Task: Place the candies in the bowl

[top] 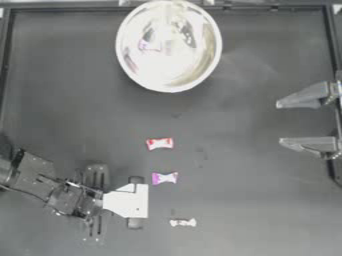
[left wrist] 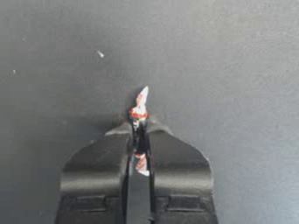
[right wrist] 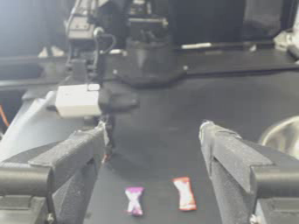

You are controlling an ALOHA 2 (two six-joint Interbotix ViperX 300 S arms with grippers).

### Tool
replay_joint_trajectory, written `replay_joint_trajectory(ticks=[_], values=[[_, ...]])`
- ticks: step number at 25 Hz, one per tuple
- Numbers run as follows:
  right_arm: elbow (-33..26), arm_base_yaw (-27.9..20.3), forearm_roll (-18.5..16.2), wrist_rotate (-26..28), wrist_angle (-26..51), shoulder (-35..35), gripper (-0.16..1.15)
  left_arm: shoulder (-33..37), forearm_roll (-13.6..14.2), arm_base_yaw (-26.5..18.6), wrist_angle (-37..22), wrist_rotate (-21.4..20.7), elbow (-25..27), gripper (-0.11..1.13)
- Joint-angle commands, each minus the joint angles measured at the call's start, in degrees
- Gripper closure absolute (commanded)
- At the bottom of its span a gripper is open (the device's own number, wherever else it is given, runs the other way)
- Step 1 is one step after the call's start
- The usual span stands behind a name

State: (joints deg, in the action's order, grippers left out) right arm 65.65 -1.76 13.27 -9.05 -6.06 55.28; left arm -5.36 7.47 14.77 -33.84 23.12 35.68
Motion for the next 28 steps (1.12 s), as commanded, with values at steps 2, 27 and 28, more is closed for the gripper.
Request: replay_joint_trajectory(ticks=[2, 27, 28], values=[[-0.62, 0.09, 0.18, 0.09, -0.53, -0.18, 0.03, 8.61, 2.64, -1.32, -0.35, -0.26, -1.85, 0.72], [0.53, 0.09, 0.18, 1.23, -2.37, -0.18, 0.03, 12.13, 6.86, -38.67, 3.6, -26.02, -17.14, 0.72], [0.53, 0.09, 0.18, 1.32, -2.37, -0.18, 0.03, 10.63, 5.89, -39.81, 4.39, -27.07, -17.67, 0.72]])
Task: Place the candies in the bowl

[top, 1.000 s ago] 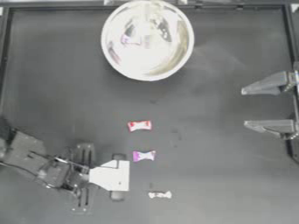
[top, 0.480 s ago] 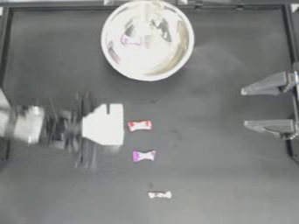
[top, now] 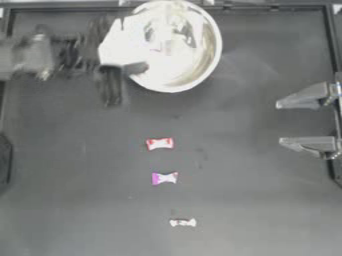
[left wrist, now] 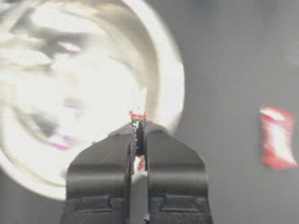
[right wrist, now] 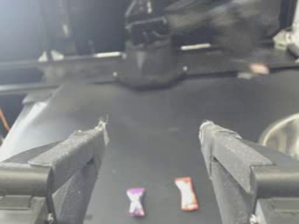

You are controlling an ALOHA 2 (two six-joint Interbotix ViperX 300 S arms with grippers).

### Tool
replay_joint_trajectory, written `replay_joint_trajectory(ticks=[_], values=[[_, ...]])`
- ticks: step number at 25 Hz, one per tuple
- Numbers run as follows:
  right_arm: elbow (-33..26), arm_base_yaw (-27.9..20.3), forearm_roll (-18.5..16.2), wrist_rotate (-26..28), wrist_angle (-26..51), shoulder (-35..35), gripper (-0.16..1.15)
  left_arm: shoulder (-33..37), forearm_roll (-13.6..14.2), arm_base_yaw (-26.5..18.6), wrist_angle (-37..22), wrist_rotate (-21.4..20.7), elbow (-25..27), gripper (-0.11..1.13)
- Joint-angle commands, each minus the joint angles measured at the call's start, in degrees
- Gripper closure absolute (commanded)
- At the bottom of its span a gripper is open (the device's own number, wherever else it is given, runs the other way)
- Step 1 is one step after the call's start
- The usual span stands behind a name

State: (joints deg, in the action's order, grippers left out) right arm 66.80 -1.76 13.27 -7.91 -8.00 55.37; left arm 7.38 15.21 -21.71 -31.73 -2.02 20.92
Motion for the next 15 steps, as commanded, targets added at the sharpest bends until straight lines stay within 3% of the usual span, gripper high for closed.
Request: replay_joint_trajectory(ticks=[1, 5, 8, 13, 15], values=[[-0.62, 0.09, 0.18, 0.18, -0.62, -0.26, 0.03, -3.6, -2.81, -4.66, 3.16, -3.08, -3.43, 0.72], [-0.62, 0.09, 0.18, 0.09, -0.79, -0.53, 0.03, -9.32, -7.38, -8.88, 7.73, -7.56, -5.45, 0.72], [-0.62, 0.09, 0.18, 0.18, -0.97, -0.62, 0.03, -12.39, -9.23, -10.28, 9.23, -9.93, -6.77, 0.72], [-0.53, 0.09, 0.18, 0.09, -1.14, -0.7, 0.03, -15.82, -10.11, -10.55, 9.84, -10.99, -9.05, 0.71], [-0.44, 0.09, 0.18, 0.18, -1.14, -0.62, 0.03, -16.35, -10.2, -10.46, 9.84, -11.07, -9.49, 0.65]])
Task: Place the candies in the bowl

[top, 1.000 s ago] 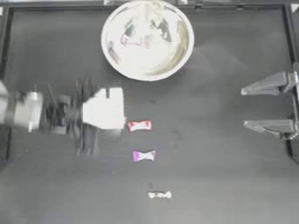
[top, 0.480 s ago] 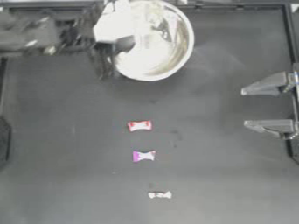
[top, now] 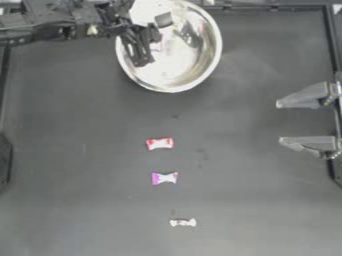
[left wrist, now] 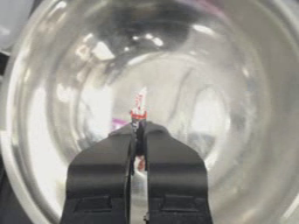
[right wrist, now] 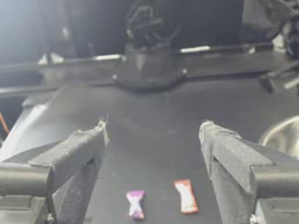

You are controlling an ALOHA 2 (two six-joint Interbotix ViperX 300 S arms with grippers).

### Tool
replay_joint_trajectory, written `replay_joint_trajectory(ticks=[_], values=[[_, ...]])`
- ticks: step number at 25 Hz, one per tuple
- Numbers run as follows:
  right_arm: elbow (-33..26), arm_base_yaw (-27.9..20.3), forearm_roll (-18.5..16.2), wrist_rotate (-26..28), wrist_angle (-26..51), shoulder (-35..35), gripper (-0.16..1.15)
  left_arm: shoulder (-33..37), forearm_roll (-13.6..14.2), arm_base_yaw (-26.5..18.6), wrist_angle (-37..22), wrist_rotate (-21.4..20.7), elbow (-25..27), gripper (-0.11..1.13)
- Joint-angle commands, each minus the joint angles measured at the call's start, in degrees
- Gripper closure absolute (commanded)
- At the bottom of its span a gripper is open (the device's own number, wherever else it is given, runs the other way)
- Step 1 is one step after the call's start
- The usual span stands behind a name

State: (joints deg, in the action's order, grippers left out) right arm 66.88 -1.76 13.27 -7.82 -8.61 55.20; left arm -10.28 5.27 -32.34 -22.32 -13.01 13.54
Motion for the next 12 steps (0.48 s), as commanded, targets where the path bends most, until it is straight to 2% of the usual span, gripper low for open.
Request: replay_joint_trajectory(ticks=[1, 3, 5, 6, 7, 10, 12], values=[[-0.44, 0.09, 0.18, 0.09, -0.44, -0.44, 0.03, 1.23, -0.26, 0.26, 0.44, -0.09, -2.11, 0.55], [-0.35, 0.09, 0.44, 0.0, -0.53, -0.53, 0.03, 1.32, -0.62, 0.44, 0.44, -0.09, -2.11, 0.31], [-0.18, 0.09, 0.44, 0.0, -0.53, -0.44, 0.03, 1.41, -1.49, 0.44, 0.53, 0.0, -2.02, 0.0], [-0.09, 0.09, 0.53, 0.0, -0.53, -0.53, 0.03, 1.49, -1.93, 0.44, 0.79, -0.09, -2.11, -0.07], [-0.09, 0.09, 0.44, 0.0, -0.7, -0.53, 0.03, 1.67, -1.93, 0.44, 1.32, -0.18, -1.93, -0.08], [0.09, 0.09, 0.53, 0.0, -1.05, -0.44, 0.03, 2.29, -1.93, 0.53, 2.46, -0.18, -1.76, 0.06], [0.09, 0.09, 0.62, 0.0, -1.05, -0.44, 0.03, 4.04, -1.93, 0.88, 2.55, -0.35, -1.32, 0.05]])
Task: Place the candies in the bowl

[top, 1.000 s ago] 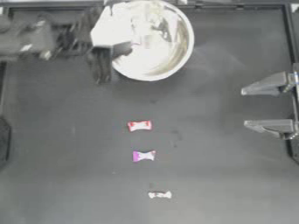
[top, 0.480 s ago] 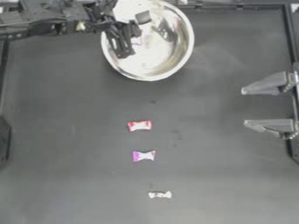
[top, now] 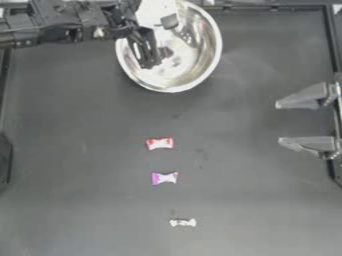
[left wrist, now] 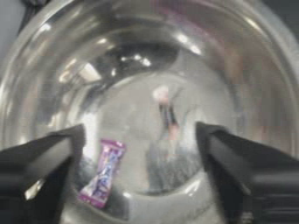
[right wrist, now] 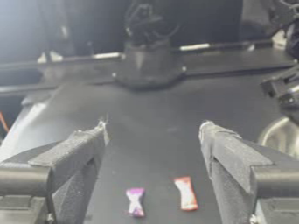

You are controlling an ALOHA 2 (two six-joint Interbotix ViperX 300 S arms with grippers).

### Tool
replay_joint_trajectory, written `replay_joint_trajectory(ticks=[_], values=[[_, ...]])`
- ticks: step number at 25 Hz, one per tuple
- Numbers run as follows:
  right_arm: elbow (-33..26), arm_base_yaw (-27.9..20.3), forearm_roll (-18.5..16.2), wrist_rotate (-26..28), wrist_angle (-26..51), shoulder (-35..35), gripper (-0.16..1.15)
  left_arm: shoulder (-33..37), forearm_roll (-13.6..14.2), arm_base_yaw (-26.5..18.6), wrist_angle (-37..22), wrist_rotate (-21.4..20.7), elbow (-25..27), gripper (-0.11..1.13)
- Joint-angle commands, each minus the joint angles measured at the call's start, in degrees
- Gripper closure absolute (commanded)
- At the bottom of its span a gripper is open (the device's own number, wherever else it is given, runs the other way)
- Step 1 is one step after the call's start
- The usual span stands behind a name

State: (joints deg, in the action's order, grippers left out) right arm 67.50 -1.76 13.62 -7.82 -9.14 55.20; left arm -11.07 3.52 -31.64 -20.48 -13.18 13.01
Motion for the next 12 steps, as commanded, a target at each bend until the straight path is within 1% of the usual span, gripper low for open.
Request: replay_joint_trajectory(ticks=[1, 3, 8, 12], values=[[-0.53, 0.09, 0.26, 0.0, -0.53, -0.53, 0.03, 6.06, -0.18, 0.53, 0.79, -0.35, -0.35, 0.03], [-0.53, 0.09, 0.26, 0.0, -0.53, -0.53, 0.03, 8.96, -0.26, 1.23, 0.97, -0.62, 0.79, 0.0], [-0.53, -0.62, 0.26, 0.0, -0.44, -0.44, 0.03, 17.58, -0.44, 4.39, 0.97, -0.79, 5.27, 0.0], [-0.53, -0.79, 0.35, 0.0, -0.26, -0.44, 0.03, 24.96, -1.58, 8.09, 0.88, -0.79, 9.49, 0.0]])
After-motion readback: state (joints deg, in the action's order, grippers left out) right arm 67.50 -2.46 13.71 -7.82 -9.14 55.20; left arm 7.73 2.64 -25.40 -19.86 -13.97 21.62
